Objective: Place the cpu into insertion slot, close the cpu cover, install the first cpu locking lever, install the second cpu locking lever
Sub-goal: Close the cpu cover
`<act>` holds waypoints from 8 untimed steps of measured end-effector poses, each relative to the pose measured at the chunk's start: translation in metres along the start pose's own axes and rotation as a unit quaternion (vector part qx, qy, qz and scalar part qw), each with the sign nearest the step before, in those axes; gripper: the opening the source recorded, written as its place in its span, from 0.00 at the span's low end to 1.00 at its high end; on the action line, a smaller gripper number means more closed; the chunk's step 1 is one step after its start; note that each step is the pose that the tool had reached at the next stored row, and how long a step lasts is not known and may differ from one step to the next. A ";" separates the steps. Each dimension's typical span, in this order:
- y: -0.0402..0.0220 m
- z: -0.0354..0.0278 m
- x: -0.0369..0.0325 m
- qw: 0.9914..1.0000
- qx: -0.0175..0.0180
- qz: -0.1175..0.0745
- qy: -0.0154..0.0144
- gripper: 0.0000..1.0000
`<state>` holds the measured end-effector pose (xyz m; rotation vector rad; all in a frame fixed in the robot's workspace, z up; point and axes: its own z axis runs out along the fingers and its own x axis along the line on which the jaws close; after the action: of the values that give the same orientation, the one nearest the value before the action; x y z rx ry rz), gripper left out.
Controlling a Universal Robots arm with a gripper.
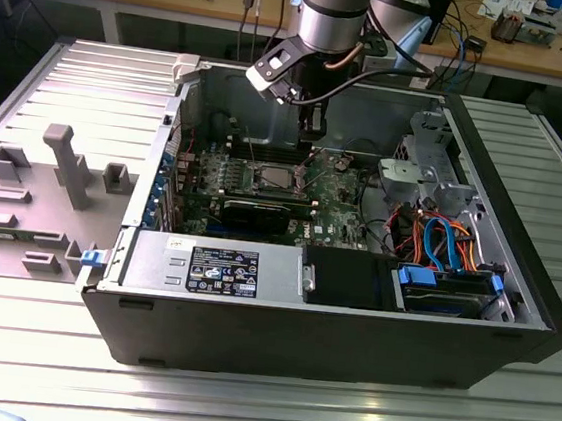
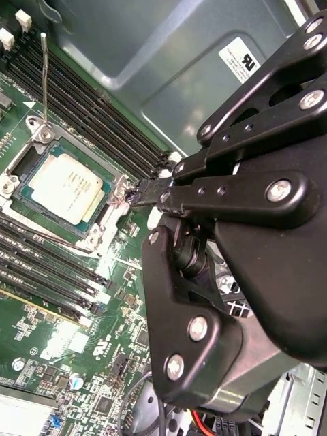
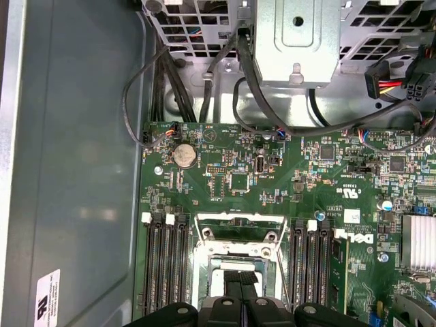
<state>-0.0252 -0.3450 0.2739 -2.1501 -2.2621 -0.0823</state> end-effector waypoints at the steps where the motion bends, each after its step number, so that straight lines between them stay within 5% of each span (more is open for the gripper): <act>1: 0.0000 0.0000 0.0000 1.000 0.000 0.000 0.000 0.11; 8: 0.0001 -0.0028 0.0002 1.000 0.000 0.000 0.000 0.11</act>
<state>-0.0252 -0.3449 0.2767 -2.1501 -2.2621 -0.0828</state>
